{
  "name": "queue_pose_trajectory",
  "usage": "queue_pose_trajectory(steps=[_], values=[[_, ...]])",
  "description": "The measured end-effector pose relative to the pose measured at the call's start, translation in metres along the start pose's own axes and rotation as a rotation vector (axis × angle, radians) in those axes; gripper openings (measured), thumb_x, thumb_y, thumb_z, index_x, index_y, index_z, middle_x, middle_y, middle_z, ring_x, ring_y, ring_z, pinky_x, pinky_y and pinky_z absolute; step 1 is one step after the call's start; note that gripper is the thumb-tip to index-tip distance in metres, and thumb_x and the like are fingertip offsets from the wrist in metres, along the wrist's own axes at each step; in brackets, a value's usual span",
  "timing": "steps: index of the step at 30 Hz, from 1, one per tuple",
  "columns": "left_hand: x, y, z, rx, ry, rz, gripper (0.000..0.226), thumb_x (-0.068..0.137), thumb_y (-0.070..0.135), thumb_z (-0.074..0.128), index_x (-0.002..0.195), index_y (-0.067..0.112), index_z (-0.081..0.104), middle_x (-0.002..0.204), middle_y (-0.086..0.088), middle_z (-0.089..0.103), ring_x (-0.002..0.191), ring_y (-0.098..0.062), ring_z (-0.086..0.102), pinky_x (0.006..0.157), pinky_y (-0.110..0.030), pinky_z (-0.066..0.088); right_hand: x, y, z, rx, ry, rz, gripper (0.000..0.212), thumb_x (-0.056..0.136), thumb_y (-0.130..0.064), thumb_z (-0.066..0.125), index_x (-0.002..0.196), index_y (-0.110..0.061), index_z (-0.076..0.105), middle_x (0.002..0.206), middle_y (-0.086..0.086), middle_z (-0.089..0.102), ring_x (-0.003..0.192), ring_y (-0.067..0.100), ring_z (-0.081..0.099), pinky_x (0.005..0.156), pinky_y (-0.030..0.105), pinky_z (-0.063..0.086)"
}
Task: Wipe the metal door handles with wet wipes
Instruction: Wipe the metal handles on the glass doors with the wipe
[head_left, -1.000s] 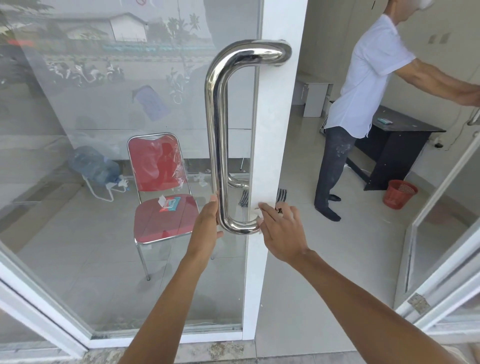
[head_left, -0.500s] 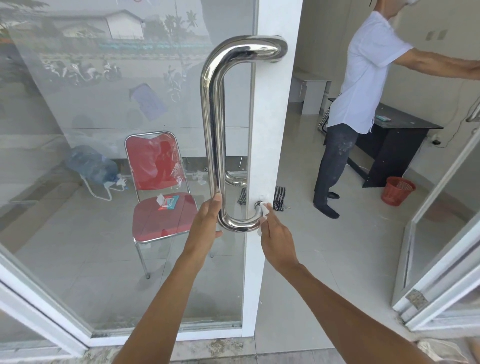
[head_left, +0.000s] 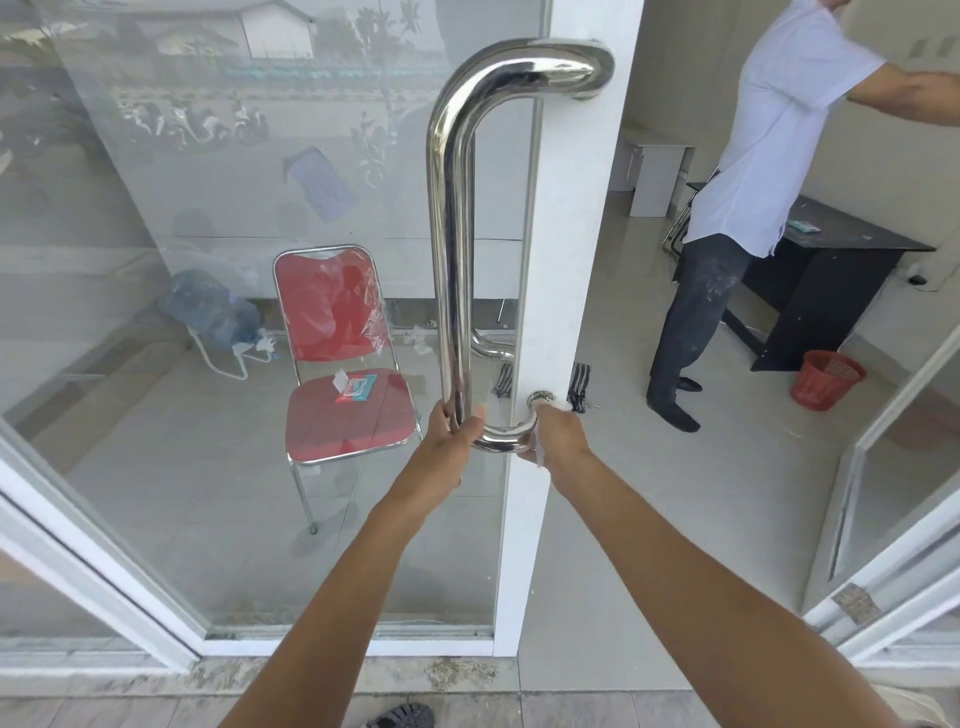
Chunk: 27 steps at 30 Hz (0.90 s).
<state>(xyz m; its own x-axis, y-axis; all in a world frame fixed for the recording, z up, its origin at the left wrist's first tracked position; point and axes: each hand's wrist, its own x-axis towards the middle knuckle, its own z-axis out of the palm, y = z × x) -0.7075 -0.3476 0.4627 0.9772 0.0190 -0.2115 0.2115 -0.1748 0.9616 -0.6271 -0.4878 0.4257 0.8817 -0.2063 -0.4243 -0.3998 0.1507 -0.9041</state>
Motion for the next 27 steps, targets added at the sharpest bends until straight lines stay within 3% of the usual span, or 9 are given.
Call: queue_pose_trajectory(steps=[3, 7, 10, 12, 15, 19, 23, 27], values=[[0.001, -0.001, 0.0, 0.003, 0.001, -0.008, 0.023, 0.098, 0.053, 0.041, 0.116, 0.042, 0.033, 0.097, 0.027, 0.045, 0.106, -0.018, 0.053, 0.092, -0.038, 0.047, 0.002, -0.019, -0.002, -0.004, -0.162, 0.148, 0.012, 0.1, -0.017, 0.049, 0.108, -0.009, 0.052, 0.091, 0.014, 0.058, 0.07, 0.029, 0.06, 0.058, 0.042, 0.053], [0.004, -0.003, 0.001, 0.012, -0.001, -0.02, 0.026, 0.098, 0.054, 0.042, 0.118, 0.042, 0.031, 0.095, 0.025, 0.044, 0.109, -0.02, 0.054, 0.093, -0.039, 0.047, 0.005, -0.025, -0.016, -0.118, -0.316, 0.159, 0.014, 0.102, -0.027, 0.051, 0.104, -0.014, 0.054, 0.092, 0.012, 0.061, 0.072, 0.028, 0.064, 0.067, 0.043, 0.056], [0.006, -0.003, 0.005, 0.012, 0.017, -0.025, 0.03, 0.097, 0.055, 0.043, 0.119, 0.04, 0.028, 0.094, 0.021, 0.045, 0.116, -0.026, 0.056, 0.097, -0.044, 0.049, 0.0, -0.014, -0.011, -0.421, -0.227, -0.021, 0.023, 0.101, -0.039, 0.041, 0.096, -0.02, 0.053, 0.085, 0.006, 0.064, 0.066, 0.028, 0.07, 0.075, 0.04, 0.058], [0.006, -0.003, 0.009, 0.009, 0.032, -0.032, 0.032, 0.096, 0.055, 0.044, 0.117, 0.037, 0.027, 0.093, 0.019, 0.045, 0.115, -0.027, 0.057, 0.098, -0.047, 0.049, -0.002, -0.005, -0.005, -0.502, -0.123, -0.078, 0.032, 0.098, -0.043, 0.037, 0.097, -0.016, 0.054, 0.081, 0.004, 0.064, 0.061, 0.028, 0.07, 0.072, 0.038, 0.058], [0.004, -0.002, 0.012, 0.007, 0.041, -0.033, 0.032, 0.096, 0.055, 0.044, 0.113, 0.035, 0.026, 0.089, 0.017, 0.044, 0.104, -0.026, 0.059, 0.097, -0.047, 0.049, -0.005, 0.008, -0.001, -0.458, -0.042, -0.063, 0.05, 0.098, -0.047, 0.035, 0.109, -0.003, 0.056, 0.076, 0.008, 0.064, 0.056, 0.028, 0.069, 0.065, 0.036, 0.057], [0.005, -0.004, 0.009, 0.02, 0.031, -0.027, 0.033, 0.097, 0.056, 0.041, 0.119, 0.035, 0.028, 0.099, 0.021, 0.047, 0.108, -0.026, 0.062, 0.099, -0.048, 0.049, -0.019, 0.022, 0.002, -0.276, -0.108, 0.015, 0.055, 0.1, -0.057, 0.027, 0.119, -0.009, 0.048, 0.076, 0.009, 0.063, 0.058, 0.028, 0.067, 0.06, 0.035, 0.058], [0.005, -0.007, 0.007, 0.005, 0.011, -0.031, 0.034, 0.097, 0.055, 0.041, 0.122, 0.036, 0.027, 0.099, 0.022, 0.047, 0.109, -0.024, 0.062, 0.099, -0.047, 0.049, -0.017, 0.016, 0.002, -0.155, -0.125, 0.021, 0.054, 0.102, -0.054, 0.028, 0.12, -0.01, 0.054, 0.086, 0.01, 0.067, 0.061, 0.023, 0.068, 0.068, 0.038, 0.06], [0.005, -0.007, 0.009, -0.021, 0.027, -0.038, 0.037, 0.097, 0.054, 0.044, 0.124, 0.032, 0.033, 0.105, 0.015, 0.054, 0.107, -0.023, 0.063, 0.096, -0.045, 0.051, -0.025, 0.027, 0.013, -0.121, -0.064, -0.005, 0.058, 0.102, -0.054, 0.027, 0.129, -0.006, 0.044, 0.079, 0.011, 0.063, 0.054, 0.022, 0.063, 0.055, 0.03, 0.057]])
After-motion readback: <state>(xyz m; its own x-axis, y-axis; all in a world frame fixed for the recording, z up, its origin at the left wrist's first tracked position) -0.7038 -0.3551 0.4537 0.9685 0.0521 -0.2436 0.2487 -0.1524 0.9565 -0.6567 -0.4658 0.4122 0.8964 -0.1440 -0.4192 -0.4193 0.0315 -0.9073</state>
